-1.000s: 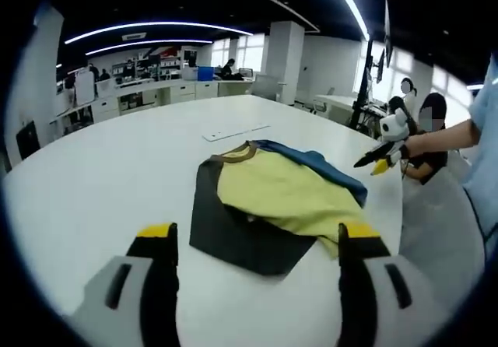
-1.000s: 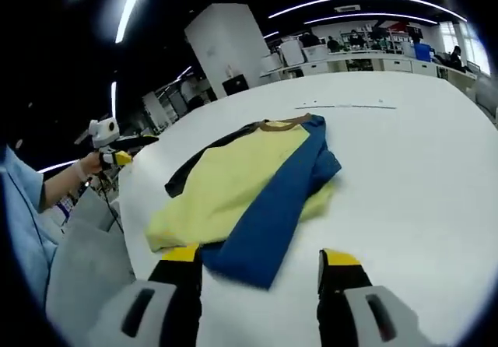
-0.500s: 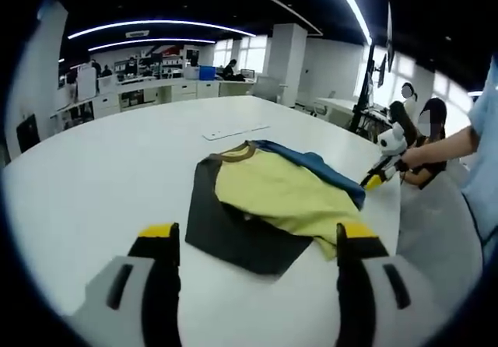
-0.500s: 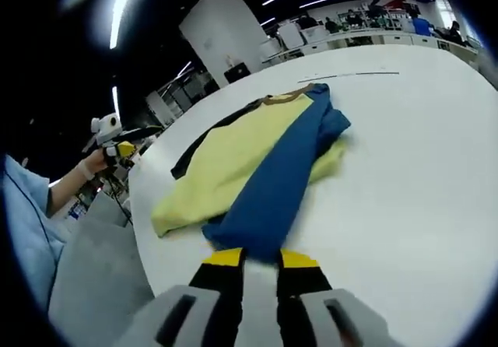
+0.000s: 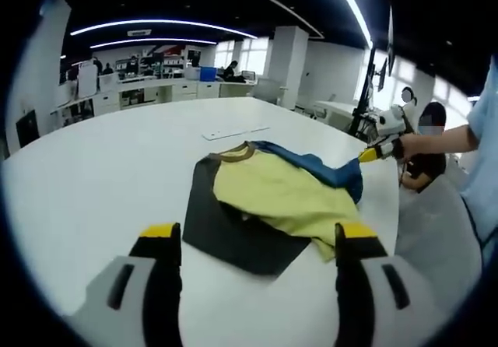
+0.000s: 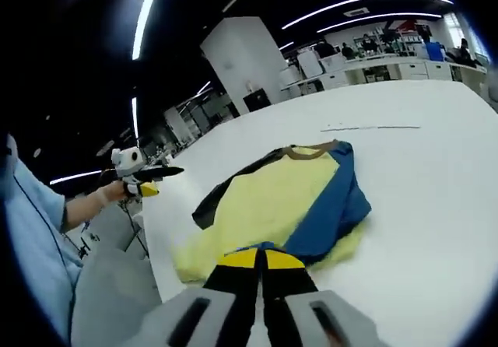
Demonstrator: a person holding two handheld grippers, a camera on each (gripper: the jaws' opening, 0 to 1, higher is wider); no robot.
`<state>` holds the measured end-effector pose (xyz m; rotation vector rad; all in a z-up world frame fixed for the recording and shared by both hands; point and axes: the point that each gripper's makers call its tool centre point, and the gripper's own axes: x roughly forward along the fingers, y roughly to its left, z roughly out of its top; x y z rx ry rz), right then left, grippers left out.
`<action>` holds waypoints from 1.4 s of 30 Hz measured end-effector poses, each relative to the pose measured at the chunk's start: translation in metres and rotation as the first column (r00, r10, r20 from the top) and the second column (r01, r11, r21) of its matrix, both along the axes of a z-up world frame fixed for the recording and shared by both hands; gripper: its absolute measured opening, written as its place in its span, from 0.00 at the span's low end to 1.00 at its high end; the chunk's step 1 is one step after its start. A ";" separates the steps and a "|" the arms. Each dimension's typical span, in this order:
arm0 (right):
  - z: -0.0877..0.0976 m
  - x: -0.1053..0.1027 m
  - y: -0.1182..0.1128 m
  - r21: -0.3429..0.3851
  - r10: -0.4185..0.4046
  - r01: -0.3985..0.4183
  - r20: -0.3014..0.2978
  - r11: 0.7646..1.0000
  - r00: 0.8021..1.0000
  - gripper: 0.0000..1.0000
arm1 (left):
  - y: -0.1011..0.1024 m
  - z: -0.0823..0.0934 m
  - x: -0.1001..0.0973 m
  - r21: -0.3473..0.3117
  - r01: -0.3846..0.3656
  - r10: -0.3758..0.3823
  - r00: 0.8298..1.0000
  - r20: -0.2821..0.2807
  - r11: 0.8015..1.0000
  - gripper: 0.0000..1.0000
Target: Fold the garment on the visible template until the final outline fits inside the template.
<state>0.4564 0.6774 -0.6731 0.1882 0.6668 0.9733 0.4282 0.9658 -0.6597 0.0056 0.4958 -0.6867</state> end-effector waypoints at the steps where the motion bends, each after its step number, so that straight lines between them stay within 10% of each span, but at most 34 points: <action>1: 0.002 0.004 0.004 0.000 0.008 -0.008 0.010 1.000 1.000 0.00 | 0.000 0.000 0.000 -0.001 0.000 0.000 1.000 0.002 1.000 0.78; 17: -0.050 0.043 0.040 -0.106 0.032 -0.037 -0.044 0.994 0.998 0.00 | 0.001 0.000 -0.001 -0.017 -0.014 0.014 1.000 -0.009 1.000 0.77; 28: -0.055 0.044 0.034 -0.140 0.029 -0.033 -0.030 0.990 0.999 0.00 | -0.003 -0.001 -0.001 -0.021 -0.010 0.010 1.000 -0.018 1.000 0.77; 36: -0.051 0.038 0.026 -0.125 0.013 -0.013 -0.005 0.992 1.000 0.19 | -0.009 -0.001 0.000 -0.028 -0.002 0.001 1.000 -0.018 1.000 0.77; 42: -0.038 0.032 0.024 -0.102 0.010 -0.003 0.069 0.995 0.998 0.54 | -0.009 -0.002 -0.001 -0.022 0.005 -0.006 1.000 -0.021 1.000 0.77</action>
